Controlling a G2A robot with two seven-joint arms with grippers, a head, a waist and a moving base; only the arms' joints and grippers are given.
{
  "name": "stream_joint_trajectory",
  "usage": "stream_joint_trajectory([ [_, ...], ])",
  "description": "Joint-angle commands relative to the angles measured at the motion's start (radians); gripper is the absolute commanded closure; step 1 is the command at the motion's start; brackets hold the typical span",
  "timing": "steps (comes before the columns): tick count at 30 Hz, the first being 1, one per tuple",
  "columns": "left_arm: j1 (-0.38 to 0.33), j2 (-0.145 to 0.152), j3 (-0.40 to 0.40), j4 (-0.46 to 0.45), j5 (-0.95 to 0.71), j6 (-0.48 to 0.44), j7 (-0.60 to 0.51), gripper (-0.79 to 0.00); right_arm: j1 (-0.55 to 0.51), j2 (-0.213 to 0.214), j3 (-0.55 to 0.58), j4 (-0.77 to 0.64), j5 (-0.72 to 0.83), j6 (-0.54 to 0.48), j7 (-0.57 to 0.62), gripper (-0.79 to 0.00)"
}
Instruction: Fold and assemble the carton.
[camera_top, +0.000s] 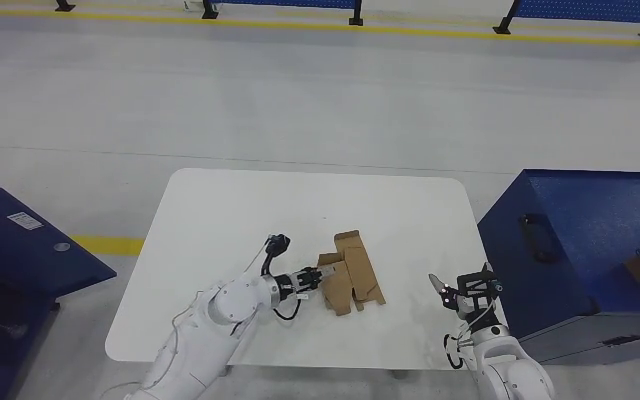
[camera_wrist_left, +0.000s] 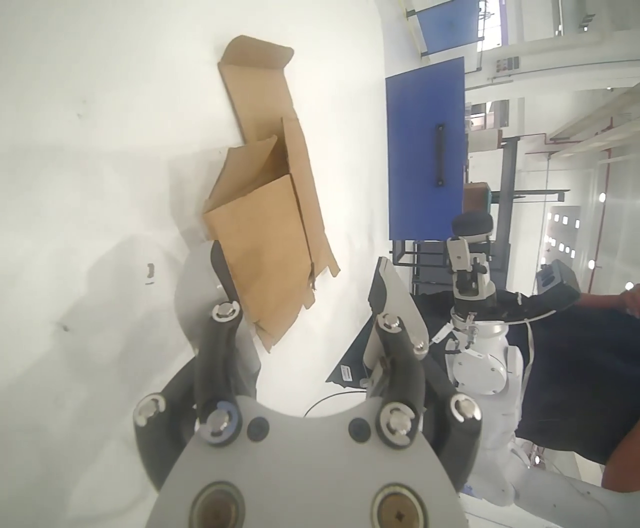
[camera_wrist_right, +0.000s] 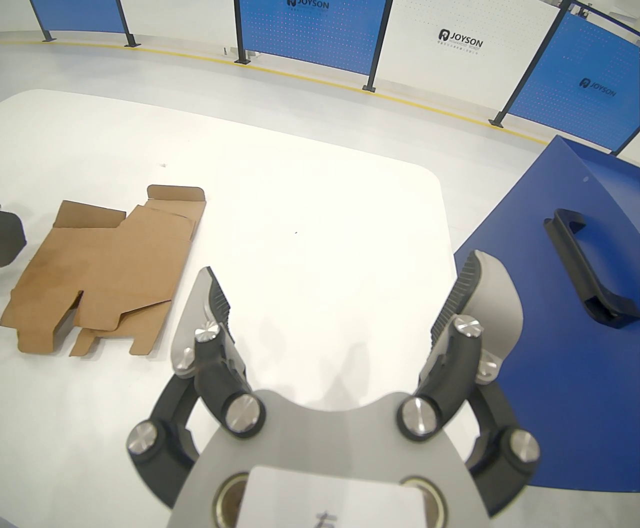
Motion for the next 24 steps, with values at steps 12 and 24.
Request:
stream_joint_trajectory([
  [12, -0.082, -0.040, 0.062, 0.149, -0.046, 0.014, -0.030, -0.231, 0.000, 0.000, 0.000, 0.000, 0.000, 0.000, 0.000, -0.785],
  [24, -0.125, -0.057, 0.041, 0.222, -0.194, -0.123, -0.150, 0.000, 0.004, 0.000, 0.005, -0.001, 0.006, -0.003, -0.002, -0.785],
])
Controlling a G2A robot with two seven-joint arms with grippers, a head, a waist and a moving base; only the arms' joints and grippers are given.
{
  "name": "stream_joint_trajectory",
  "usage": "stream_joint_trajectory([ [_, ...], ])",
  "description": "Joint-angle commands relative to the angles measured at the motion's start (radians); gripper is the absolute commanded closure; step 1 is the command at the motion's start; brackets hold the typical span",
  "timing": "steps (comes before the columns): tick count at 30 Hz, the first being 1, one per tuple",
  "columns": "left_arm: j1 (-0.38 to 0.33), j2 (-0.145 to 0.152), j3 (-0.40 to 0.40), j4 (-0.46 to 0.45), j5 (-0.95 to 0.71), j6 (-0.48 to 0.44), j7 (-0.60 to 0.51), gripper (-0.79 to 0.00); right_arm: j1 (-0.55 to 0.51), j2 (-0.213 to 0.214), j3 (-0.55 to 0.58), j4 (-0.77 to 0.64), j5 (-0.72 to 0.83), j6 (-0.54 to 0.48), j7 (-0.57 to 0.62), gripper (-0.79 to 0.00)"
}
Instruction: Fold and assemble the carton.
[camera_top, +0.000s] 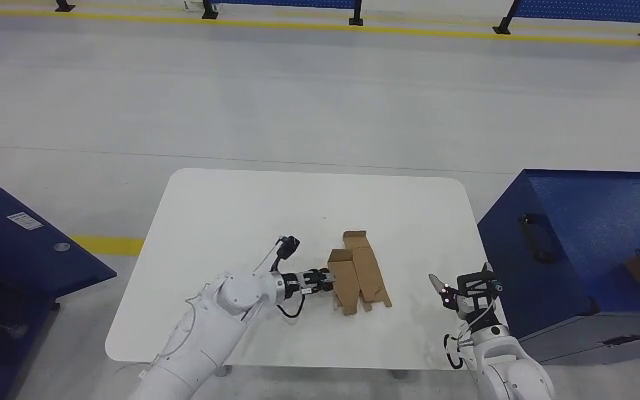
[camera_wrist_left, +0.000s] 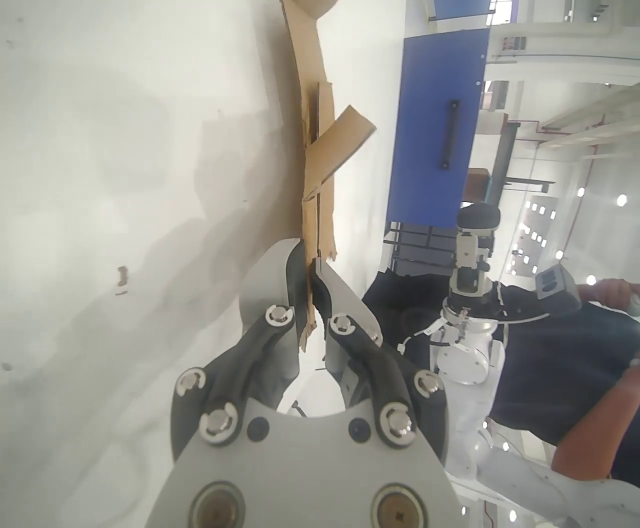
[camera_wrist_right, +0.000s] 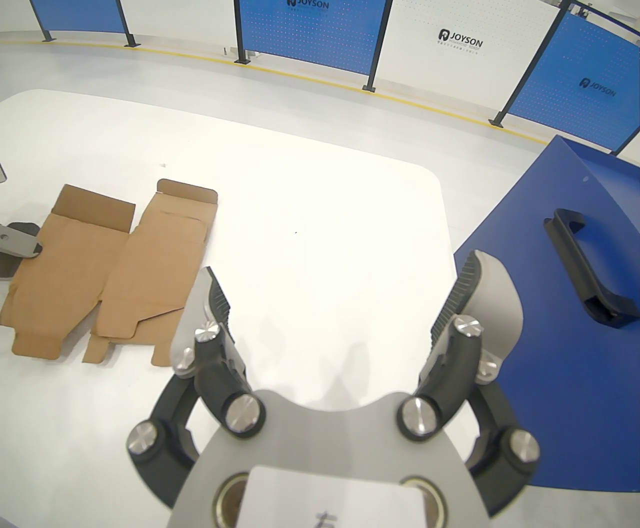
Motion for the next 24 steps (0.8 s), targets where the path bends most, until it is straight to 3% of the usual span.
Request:
stream_joint_trajectory([
  [1, 0.005, 0.006, -0.017, -0.019, -0.010, -0.042, -0.018, 0.000, 0.007, 0.000, 0.013, 0.000, 0.034, -0.022, 0.008, -0.785],
  [6, 0.066, 0.041, -0.106, -0.145, -0.091, -0.153, -0.160, 0.000, 0.088, 0.013, 0.132, 0.003, 0.529, -0.258, 0.399, -0.785],
  [10, 0.156, 0.076, -0.183, -0.291, -0.114, -0.192, -0.246, 0.000, 0.202, 0.028, 0.156, 0.075, 0.886, -0.323, 0.791, -0.785],
  [15, 0.245, 0.100, -0.228, -0.416, -0.096, -0.168, -0.258, 0.000, 0.317, 0.044, 0.116, 0.194, 1.233, -0.344, 1.176, -0.785],
  [20, 0.277, 0.109, -0.235, -0.457, -0.087, -0.164, -0.259, 0.000, 0.392, 0.049, 0.056, 0.313, 1.468, -0.330, 1.389, -0.785],
  [24, 0.286, 0.113, -0.230, -0.469, -0.097, -0.157, -0.275, 0.000, 0.451, 0.049, 0.007, 0.407, 1.589, -0.330, 1.476, -0.785],
])
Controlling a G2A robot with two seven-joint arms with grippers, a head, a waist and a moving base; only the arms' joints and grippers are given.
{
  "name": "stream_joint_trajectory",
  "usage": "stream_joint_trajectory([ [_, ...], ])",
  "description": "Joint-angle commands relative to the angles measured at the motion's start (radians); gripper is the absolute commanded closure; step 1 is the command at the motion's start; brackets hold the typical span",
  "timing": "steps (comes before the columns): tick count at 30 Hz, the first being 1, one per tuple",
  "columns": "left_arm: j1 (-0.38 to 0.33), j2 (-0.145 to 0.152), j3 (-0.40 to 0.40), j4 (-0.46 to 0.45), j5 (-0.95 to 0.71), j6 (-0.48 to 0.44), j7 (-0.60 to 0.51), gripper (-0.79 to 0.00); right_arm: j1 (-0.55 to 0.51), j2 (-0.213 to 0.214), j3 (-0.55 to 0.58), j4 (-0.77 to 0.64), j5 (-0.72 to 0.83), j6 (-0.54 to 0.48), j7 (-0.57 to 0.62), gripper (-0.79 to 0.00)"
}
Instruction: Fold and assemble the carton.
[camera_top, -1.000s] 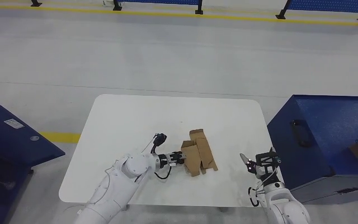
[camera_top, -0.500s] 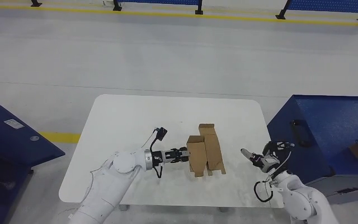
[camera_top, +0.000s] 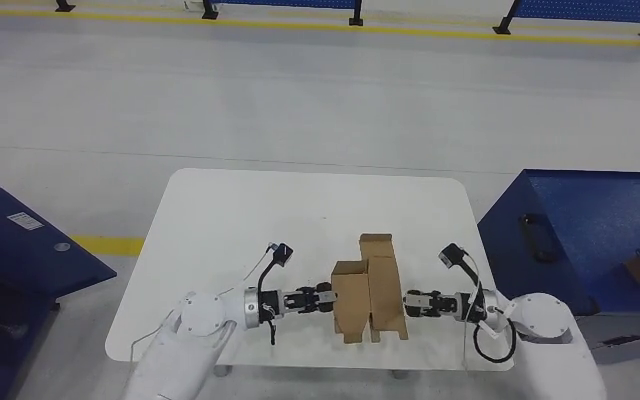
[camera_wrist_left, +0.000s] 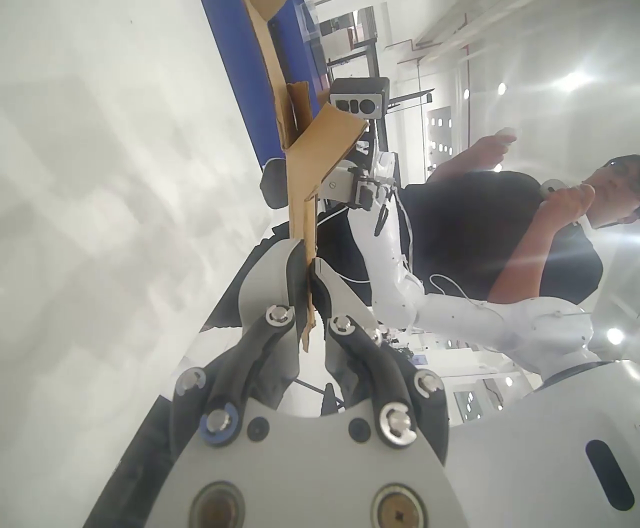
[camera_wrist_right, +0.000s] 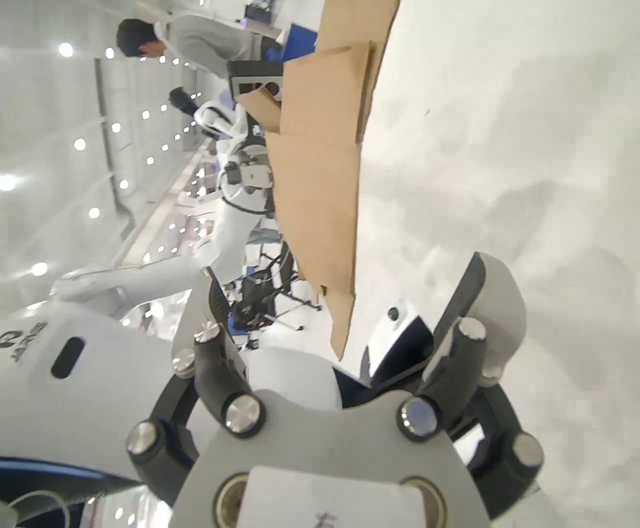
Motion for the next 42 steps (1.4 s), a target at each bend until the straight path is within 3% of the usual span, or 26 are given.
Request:
stream_joint_trajectory([
  [1, 0.000, 0.001, 0.003, 0.000, -0.014, 0.004, -0.013, 0.000, 0.022, 0.000, -0.015, 0.034, 0.038, -0.009, 0.018, -0.785],
  [4, -0.006, 0.003, 0.007, 0.009, -0.045, 0.006, -0.035, 0.000, 0.049, 0.000, -0.043, 0.071, 0.081, -0.012, 0.017, -0.770],
  [5, -0.008, 0.003, 0.007, 0.011, -0.050, 0.004, -0.039, 0.000, 0.053, 0.000, -0.049, 0.077, 0.088, -0.011, 0.018, -0.628],
  [6, -0.010, 0.004, 0.007, 0.013, -0.054, 0.002, -0.043, 0.000, 0.061, 0.001, -0.055, 0.084, 0.091, -0.011, 0.018, -0.366],
  [7, -0.011, 0.005, 0.006, 0.014, -0.058, -0.002, -0.045, 0.000, 0.067, 0.001, -0.062, 0.089, 0.091, -0.014, 0.015, -0.326],
  [8, -0.011, 0.006, 0.006, 0.015, -0.060, -0.005, -0.046, 0.000, 0.070, 0.002, -0.071, 0.095, 0.096, -0.010, 0.019, -0.151],
  [9, -0.011, 0.006, 0.006, 0.015, -0.065, -0.007, -0.047, 0.000, 0.076, 0.002, -0.078, 0.099, 0.102, -0.008, 0.021, -0.028],
  [10, -0.011, 0.007, 0.006, 0.015, -0.066, -0.007, -0.050, 0.000, 0.079, 0.003, -0.084, 0.105, 0.101, -0.007, 0.022, 0.000],
  [18, -0.023, 0.012, 0.009, 0.034, -0.107, -0.001, -0.070, 0.000, 0.095, 0.004, -0.109, 0.126, 0.121, 0.010, 0.036, 0.000],
  [19, -0.027, 0.013, 0.008, 0.040, -0.114, 0.002, -0.073, -0.486, 0.095, 0.004, -0.109, 0.126, 0.121, 0.010, 0.036, 0.000],
  [20, -0.028, 0.013, 0.007, 0.043, -0.124, 0.002, -0.073, -0.785, 0.095, 0.004, -0.109, 0.126, 0.121, 0.010, 0.036, 0.000],
  [28, -0.041, 0.020, -0.011, 0.072, -0.158, -0.026, -0.080, -0.785, 0.095, 0.004, -0.109, 0.126, 0.121, 0.010, 0.036, 0.000],
  [37, -0.048, 0.054, -0.134, 0.189, -0.139, -0.009, -0.053, -0.785, 0.095, 0.004, -0.109, 0.126, 0.121, 0.010, 0.036, 0.000],
  [42, -0.076, 0.055, -0.099, 0.259, -0.053, 0.013, -0.060, -0.785, 0.076, 0.012, -0.081, 0.075, 0.063, -0.040, -0.045, 0.000],
])
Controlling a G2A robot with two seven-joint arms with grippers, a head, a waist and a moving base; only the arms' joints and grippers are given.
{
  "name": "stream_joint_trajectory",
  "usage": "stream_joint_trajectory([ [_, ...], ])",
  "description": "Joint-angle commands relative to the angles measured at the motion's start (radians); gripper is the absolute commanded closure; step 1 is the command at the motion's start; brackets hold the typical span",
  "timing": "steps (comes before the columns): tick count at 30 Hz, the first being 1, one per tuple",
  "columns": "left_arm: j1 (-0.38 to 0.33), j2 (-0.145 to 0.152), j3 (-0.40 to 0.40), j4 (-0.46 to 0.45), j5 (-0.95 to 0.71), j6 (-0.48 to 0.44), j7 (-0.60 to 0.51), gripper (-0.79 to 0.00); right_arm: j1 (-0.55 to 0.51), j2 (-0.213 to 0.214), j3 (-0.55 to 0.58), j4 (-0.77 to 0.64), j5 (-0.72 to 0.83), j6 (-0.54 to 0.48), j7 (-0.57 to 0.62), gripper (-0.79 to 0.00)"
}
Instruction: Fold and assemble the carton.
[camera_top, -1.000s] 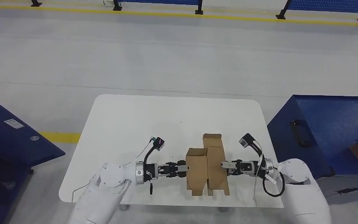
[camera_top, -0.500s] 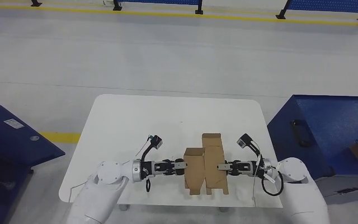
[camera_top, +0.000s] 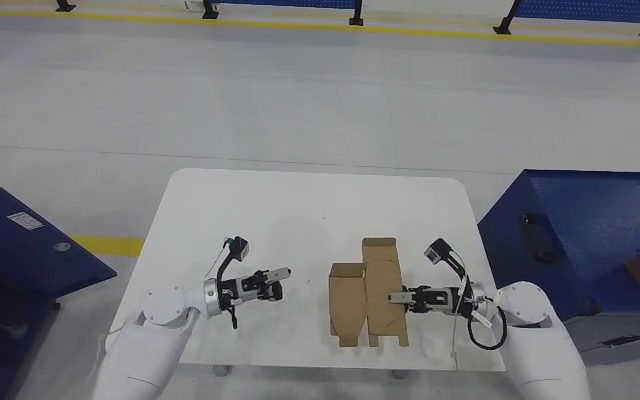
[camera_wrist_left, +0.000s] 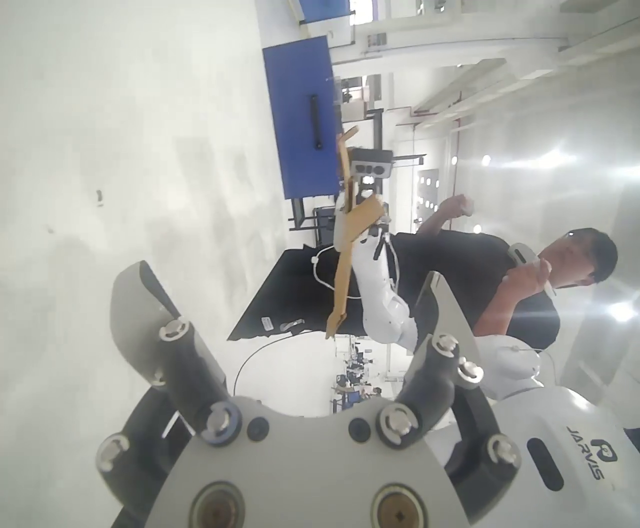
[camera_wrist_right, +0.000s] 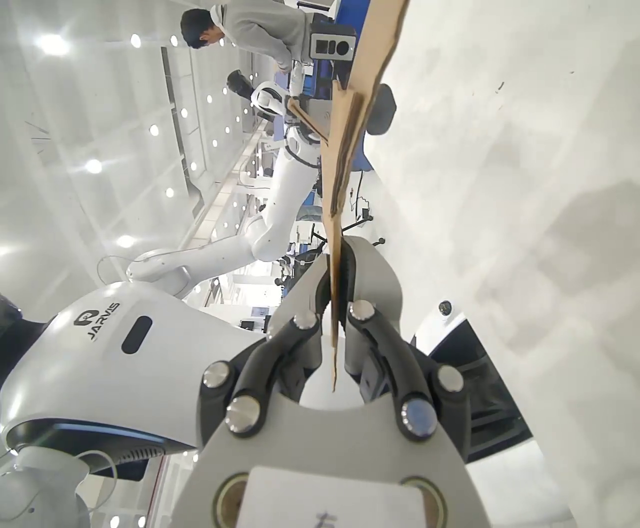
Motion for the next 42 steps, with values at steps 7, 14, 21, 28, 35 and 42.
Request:
stream_joint_trajectory([
  [7, -0.002, 0.000, 0.003, 0.003, 0.007, 0.002, 0.012, -0.785, -0.069, 0.016, 0.124, -0.273, 0.098, -0.039, -0.137, 0.000],
  [14, -0.002, 0.000, 0.003, 0.003, 0.007, 0.002, 0.012, -0.785, -0.103, 0.018, 0.099, -0.556, 0.125, 0.054, -0.221, 0.000],
  [21, -0.002, 0.000, 0.003, 0.003, 0.007, 0.002, 0.012, -0.785, -0.096, 0.021, 0.059, -0.658, 0.215, 0.167, -0.223, 0.000],
  [28, -0.002, 0.000, 0.003, 0.003, 0.007, 0.002, 0.012, -0.785, -0.105, 0.025, 0.046, -0.659, 0.284, 0.223, -0.230, 0.000],
  [35, -0.002, 0.000, 0.003, 0.003, 0.007, 0.002, 0.012, -0.785, -0.034, 0.012, -0.087, -0.458, 0.745, 0.617, -0.130, 0.000],
  [42, -0.002, 0.000, 0.003, 0.003, 0.007, 0.002, 0.012, -0.785, 0.054, -0.043, -0.354, -0.272, 1.463, 0.961, -0.234, 0.000],
])
